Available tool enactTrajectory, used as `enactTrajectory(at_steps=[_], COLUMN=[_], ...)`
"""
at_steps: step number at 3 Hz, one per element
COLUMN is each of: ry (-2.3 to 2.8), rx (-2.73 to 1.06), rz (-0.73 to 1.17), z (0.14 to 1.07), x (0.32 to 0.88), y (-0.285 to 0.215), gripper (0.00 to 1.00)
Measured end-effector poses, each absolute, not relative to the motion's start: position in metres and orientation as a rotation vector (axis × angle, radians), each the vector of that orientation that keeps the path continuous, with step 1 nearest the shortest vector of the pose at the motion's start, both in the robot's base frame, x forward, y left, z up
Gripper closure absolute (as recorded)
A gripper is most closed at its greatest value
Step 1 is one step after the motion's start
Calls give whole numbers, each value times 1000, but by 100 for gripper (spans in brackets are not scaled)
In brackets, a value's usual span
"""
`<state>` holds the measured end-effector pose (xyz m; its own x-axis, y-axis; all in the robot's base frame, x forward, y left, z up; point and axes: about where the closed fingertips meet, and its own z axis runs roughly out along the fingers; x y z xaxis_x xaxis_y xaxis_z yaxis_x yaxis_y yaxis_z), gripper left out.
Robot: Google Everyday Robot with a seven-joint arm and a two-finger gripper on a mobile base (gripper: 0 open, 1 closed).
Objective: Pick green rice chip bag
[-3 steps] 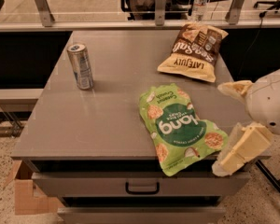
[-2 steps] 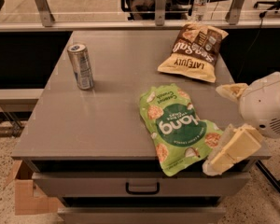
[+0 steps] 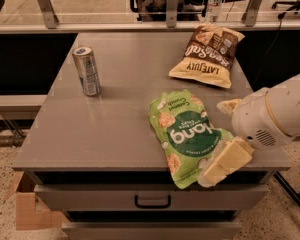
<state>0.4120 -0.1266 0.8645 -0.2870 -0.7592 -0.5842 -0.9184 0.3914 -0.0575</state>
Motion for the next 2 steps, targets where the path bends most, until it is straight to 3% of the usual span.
enactTrajectory(at_steps=[2], ry=[2175], rx=[-1449], rz=[417], z=[836], x=[416], y=[-126], gripper=[48])
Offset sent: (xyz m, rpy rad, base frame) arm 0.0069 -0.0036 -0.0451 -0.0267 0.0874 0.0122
